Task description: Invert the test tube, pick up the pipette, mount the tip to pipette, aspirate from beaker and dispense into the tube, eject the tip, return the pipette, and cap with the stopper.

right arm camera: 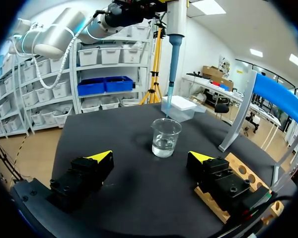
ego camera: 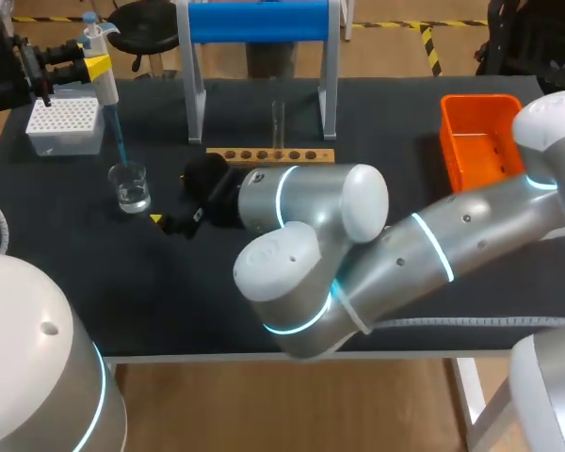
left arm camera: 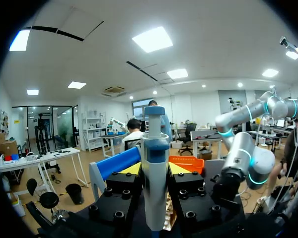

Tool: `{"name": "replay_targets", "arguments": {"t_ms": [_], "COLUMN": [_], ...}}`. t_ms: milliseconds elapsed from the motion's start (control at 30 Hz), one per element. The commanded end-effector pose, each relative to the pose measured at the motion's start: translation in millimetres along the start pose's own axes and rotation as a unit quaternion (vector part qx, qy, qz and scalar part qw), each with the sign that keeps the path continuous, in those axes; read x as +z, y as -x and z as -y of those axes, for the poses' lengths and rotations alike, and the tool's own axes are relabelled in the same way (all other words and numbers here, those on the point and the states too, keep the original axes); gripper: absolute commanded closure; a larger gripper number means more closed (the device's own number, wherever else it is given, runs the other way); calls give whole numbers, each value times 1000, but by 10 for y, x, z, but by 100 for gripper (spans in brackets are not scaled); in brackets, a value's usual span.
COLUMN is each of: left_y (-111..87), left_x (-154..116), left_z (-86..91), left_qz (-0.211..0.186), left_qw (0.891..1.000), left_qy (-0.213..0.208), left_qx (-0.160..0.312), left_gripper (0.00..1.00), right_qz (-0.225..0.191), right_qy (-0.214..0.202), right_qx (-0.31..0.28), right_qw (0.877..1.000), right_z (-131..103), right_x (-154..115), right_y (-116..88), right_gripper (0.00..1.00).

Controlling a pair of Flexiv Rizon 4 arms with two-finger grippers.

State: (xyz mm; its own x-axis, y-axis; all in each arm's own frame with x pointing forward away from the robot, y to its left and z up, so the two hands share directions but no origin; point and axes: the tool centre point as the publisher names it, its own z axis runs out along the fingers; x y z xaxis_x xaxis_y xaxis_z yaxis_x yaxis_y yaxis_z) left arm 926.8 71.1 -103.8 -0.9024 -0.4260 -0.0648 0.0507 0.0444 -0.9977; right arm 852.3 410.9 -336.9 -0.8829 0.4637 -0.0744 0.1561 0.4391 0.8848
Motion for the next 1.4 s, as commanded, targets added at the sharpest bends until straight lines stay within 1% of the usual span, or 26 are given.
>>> {"name": "replay_targets", "arguments": {"t_ms": [33, 900, 967, 1100, 1400], "left_y": [-4, -4, 0, -2, -3], "left_x": [2, 2, -5, 10, -10], "left_z": [-3, -3, -23, -51, -157], "left_qz": [1, 1, -1, -4, -1], "left_qw": [1000, 1000, 1000, 1000, 1000], "left_qy": [-1, -1, -4, 11, 15], "left_qx": [1, 1, 1, 9, 13], "left_gripper": [100, 100, 100, 100, 100], "right_qz": [21, 21, 21, 21, 21], "right_qy": [-2, -2, -2, -2, -2], "right_qx": [0, 0, 0, 0, 0], "right_qw": [1000, 1000, 1000, 1000, 1000], "right_z": [-3, -3, -3, -3, -3], "right_x": [30, 30, 30, 30, 30], "right_y": [-44, -44, -44, -44, -44], "right_gripper": [0, 0, 0, 0, 0]}}
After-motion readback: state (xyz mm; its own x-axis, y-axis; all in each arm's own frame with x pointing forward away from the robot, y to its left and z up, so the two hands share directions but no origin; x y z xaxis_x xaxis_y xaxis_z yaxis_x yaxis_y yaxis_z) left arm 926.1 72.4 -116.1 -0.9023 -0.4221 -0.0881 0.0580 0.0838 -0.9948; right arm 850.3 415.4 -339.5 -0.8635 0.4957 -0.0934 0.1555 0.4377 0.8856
